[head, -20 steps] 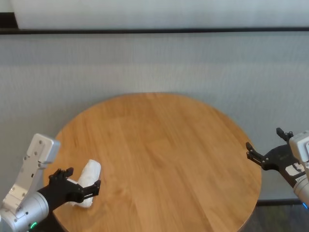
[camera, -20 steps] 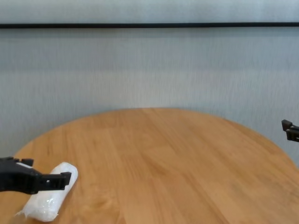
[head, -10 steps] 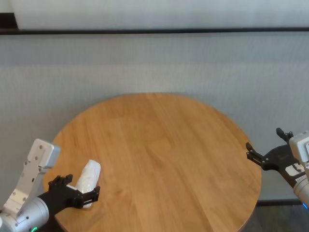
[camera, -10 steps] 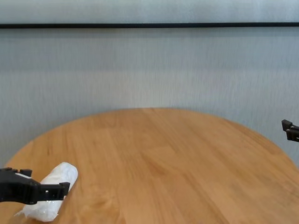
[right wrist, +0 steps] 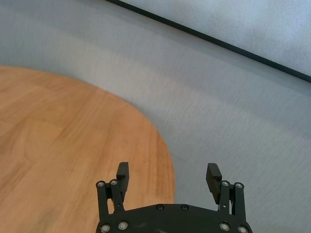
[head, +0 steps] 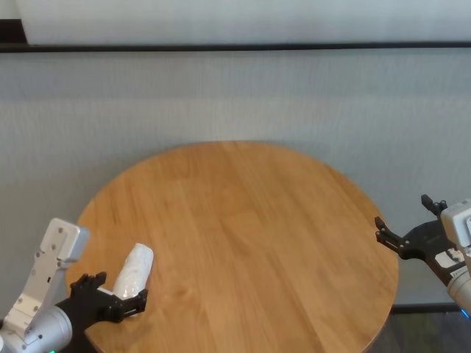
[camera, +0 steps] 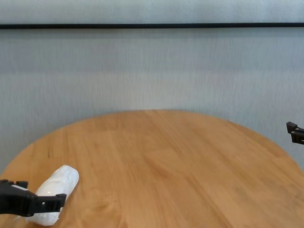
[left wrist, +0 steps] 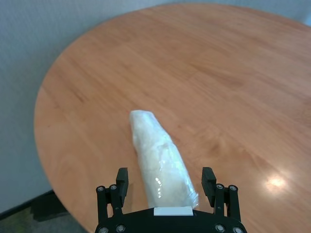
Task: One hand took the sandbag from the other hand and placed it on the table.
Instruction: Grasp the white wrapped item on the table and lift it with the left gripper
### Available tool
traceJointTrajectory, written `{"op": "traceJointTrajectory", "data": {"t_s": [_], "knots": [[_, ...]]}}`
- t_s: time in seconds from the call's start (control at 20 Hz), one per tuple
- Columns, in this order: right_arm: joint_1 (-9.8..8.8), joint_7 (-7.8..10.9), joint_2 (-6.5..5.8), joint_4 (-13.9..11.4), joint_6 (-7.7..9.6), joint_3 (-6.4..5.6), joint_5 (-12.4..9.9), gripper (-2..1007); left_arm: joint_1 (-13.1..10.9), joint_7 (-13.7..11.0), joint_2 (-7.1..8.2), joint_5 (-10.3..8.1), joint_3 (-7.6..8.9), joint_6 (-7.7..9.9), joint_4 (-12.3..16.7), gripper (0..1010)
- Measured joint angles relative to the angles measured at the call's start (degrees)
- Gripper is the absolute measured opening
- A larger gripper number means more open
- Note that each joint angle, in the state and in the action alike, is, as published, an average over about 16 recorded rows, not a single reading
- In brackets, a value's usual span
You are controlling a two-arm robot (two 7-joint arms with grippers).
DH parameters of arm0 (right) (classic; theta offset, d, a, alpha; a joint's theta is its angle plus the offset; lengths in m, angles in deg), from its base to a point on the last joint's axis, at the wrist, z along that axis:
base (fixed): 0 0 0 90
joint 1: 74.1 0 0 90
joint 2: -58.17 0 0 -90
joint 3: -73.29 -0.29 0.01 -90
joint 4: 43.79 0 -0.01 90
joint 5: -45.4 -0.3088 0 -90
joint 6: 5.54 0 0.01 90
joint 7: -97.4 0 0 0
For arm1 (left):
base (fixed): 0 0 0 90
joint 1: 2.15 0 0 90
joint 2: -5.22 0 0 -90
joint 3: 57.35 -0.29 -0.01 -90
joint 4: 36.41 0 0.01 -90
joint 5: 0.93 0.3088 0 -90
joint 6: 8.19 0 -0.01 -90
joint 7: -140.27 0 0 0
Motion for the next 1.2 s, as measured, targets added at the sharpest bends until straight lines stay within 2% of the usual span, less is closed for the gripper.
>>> {"op": "traceJointTrajectory", "data": {"t_s": [0.5,1.2], "knots": [[0.0,0.0,0.0,0.0,0.0,0.0,0.0,1001,-0.4,-0.7,-0.57,1.24,1.1,0.16,-0.7,1000],[0.0,0.0,0.0,0.0,0.0,0.0,0.0,1001,0.2,-2.7,-2.25,2.51,1.78,-0.68,-2.7,1000]]}}
